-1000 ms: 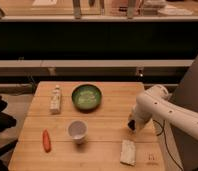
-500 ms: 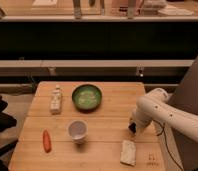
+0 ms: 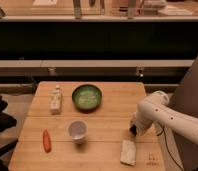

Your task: Place the eraser on the white sponge

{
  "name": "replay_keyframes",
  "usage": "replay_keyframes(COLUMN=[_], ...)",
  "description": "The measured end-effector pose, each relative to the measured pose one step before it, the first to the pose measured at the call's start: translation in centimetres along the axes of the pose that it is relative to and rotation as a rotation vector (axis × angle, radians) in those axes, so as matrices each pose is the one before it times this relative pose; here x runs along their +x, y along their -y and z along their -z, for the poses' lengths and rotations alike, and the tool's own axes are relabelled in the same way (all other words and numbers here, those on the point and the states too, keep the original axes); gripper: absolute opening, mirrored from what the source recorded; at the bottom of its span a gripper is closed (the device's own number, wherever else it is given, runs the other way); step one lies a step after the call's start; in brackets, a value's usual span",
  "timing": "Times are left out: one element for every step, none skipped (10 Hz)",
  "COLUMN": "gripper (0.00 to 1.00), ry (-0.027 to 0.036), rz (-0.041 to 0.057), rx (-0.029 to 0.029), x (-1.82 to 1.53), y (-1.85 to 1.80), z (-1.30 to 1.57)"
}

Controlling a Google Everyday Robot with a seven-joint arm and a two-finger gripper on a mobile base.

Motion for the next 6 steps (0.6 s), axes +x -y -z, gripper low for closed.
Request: replay_keyframes(gripper=[0.01, 0.01, 0.01, 0.01, 0.01, 0.01], ry=[-0.00158, -0.00065, -0.00011, -0.00042, -0.00089, -0.00162], rz=[-0.00268, -0.00231, -0.00079, 0.00045, -0.00099, -0.00442], rx=[0.00054, -0.00131, -0.00013, -0.00161, -0.00177, -0.00276], x=[0.181, 0.121, 0.021, 0.089, 0.126, 0.230], y=[-0.198, -0.234, -0.022, -0.186, -0.107, -0.274], z=[0.081, -0.002, -0.001, -0.048, -0.093, -0.108])
